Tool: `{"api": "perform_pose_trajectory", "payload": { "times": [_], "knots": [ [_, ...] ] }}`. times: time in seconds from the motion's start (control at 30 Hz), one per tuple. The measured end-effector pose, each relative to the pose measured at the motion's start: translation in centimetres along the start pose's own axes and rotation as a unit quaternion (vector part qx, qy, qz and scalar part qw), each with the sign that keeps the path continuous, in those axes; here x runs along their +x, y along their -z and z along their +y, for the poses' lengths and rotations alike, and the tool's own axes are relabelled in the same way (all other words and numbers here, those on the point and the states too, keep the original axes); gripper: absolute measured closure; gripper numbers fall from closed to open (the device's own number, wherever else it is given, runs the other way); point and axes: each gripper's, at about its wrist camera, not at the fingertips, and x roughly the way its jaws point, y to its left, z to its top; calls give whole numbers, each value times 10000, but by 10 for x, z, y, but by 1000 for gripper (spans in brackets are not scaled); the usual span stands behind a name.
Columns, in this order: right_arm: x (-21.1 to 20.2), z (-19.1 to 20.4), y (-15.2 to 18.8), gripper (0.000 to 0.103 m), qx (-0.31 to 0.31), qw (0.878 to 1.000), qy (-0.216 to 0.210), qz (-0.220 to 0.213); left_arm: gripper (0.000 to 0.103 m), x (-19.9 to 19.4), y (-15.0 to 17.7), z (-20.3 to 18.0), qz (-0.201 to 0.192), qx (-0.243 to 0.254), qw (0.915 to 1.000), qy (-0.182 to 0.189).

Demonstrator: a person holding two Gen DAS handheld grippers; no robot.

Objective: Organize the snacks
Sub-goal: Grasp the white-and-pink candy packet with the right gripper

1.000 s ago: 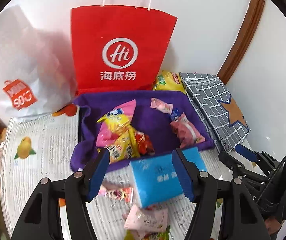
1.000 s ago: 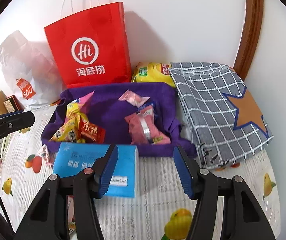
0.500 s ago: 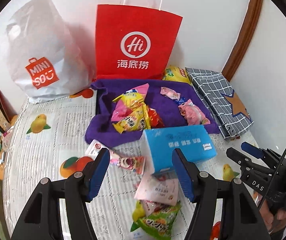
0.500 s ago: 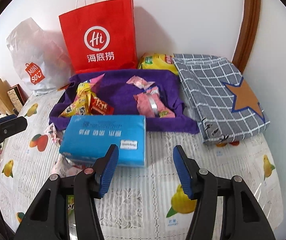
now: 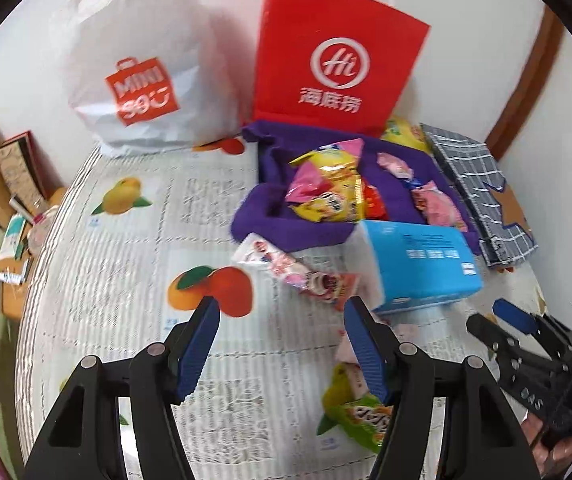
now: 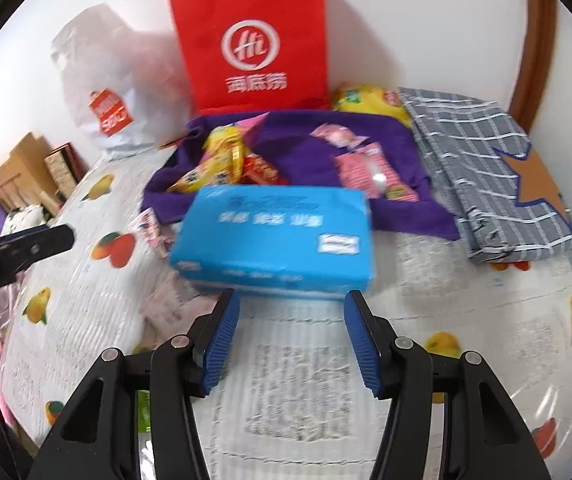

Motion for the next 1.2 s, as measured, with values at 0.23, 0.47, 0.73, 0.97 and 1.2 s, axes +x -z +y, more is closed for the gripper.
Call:
{"api": "perform_pose_trajectory", "payload": {
  "times": [0.23, 0.47, 0.73, 0.97, 1.2],
  "knots": [
    [16, 34, -3, 48, -355, 9990, -231, 151, 37, 7, 3, 22, 78, -222, 9997, -30],
    [47, 64, -6, 48, -685, 9956, -366, 515, 37, 15, 2, 34, 131, -304, 9995, -2],
    [70, 77, 1, 38, -947, 9911, -418, 843, 37, 29, -1, 42, 209, -362, 9991, 58],
    [72, 85, 5, 55, -1184, 9899, -292, 728, 37, 39, -1, 41, 304, -351, 9989, 64],
    [45, 72, 9, 82, -1179, 9903, -530, 508, 37, 49, -2, 34, 379, -308, 9988, 65]
  ]
}}
